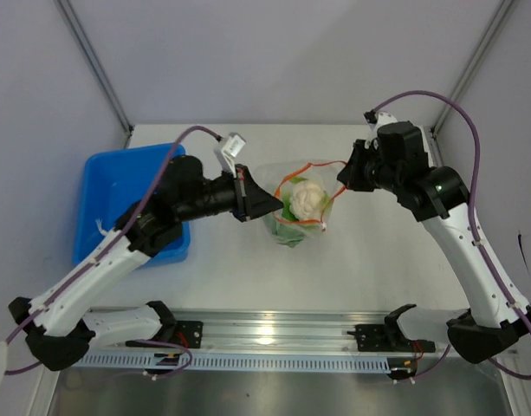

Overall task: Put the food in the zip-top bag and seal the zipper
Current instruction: Place the fake vegetable in the zipper food storage bag, then adjust the zipper food storage bag at the center of the board, then pick up the fake vegetable from the bin.

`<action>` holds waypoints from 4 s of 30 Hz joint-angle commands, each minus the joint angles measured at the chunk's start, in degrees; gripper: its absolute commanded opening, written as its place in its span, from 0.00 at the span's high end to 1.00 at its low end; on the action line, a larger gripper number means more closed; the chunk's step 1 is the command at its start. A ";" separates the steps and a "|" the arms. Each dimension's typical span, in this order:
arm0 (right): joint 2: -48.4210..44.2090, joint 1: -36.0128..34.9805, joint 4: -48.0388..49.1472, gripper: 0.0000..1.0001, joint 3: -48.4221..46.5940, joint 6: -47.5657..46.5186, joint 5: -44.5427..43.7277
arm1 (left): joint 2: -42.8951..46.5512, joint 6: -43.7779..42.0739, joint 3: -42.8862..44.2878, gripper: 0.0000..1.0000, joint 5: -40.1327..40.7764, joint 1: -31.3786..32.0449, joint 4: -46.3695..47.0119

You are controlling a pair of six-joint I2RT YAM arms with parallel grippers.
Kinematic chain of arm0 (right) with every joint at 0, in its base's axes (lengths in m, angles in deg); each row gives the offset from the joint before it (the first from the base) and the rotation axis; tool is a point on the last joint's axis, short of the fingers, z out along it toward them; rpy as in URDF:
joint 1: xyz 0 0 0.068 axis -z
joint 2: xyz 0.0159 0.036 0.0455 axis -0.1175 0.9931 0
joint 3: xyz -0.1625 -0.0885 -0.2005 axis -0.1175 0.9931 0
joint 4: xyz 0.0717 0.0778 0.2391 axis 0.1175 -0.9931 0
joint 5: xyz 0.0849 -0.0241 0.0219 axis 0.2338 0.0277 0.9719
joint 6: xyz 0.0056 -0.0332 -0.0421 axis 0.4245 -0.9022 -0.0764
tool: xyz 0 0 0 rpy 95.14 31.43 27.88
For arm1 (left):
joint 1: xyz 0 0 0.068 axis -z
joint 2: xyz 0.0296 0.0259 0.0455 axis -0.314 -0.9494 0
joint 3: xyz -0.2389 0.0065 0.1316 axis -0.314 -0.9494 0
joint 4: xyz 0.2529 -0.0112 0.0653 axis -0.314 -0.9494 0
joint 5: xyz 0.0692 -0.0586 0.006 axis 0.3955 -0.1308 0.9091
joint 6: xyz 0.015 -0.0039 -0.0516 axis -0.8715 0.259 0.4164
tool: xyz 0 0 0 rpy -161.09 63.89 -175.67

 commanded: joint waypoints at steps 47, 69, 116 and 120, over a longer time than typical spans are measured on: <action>-2.78 4.14 -1.61 1.00 0.39 -1.90 4.31 | -11.70 7.37 -8.69 0.99 -12.70 -2.07 9.25; -1.82 0.10 -2.30 1.00 -0.22 -2.51 -2.10 | -12.32 2.36 -3.23 0.97 -2.95 -1.99 4.95; 21.12 -4.73 7.62 1.00 1.46 -3.92 15.29 | 4.03 1.66 -19.93 0.00 42.69 -45.98 -20.63; 21.64 -6.31 10.79 1.00 4.10 -2.25 18.46 | 2.71 0.60 -23.64 0.01 38.90 -56.63 -19.04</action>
